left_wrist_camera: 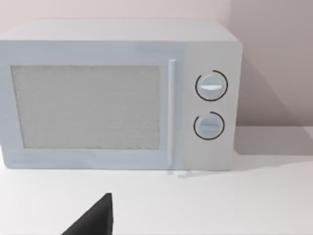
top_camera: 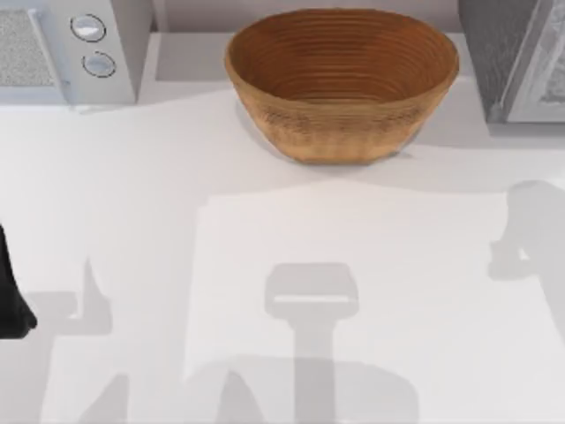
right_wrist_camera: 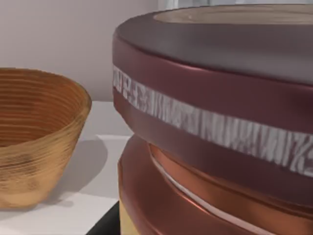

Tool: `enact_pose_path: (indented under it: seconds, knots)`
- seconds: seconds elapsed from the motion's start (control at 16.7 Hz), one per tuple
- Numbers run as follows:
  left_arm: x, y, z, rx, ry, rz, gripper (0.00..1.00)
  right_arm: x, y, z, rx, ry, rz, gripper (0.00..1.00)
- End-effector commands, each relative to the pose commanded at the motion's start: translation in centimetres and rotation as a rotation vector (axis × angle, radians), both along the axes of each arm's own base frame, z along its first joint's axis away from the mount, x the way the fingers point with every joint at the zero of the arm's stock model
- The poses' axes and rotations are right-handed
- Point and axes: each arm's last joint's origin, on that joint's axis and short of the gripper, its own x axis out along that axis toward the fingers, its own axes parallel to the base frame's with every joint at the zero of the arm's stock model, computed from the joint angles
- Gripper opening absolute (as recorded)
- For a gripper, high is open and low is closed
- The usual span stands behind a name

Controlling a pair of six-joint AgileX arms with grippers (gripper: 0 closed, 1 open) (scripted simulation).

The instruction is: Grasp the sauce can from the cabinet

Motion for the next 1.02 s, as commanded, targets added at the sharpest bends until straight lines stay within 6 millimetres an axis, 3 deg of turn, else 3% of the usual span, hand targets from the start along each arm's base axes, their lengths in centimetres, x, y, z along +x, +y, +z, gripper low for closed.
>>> enact_pose_path:
  seconds: [0.18,0.42,0.6,1.02]
  knots:
    - [0.0,0.0,0.0,0.000,0.000,0.000,1.00,-1.1,-0.4,-6.9,0.012,-0.029,0.044,0.00]
    - [0.0,0.0,0.0,0.000,0.000,0.000,1.00,-1.7,-1.2,-12.1,0.021,-0.157,0.022,0.00]
    - [0.0,0.0,0.0,0.000,0.000,0.000,1.00,-1.8,-1.8,-13.5,0.032,-0.222,-0.024,0.00]
    - [0.0,0.0,0.0,0.000,0.000,0.000,1.00,-1.7,-1.8,-13.6,0.035,-0.220,-0.019,0.00]
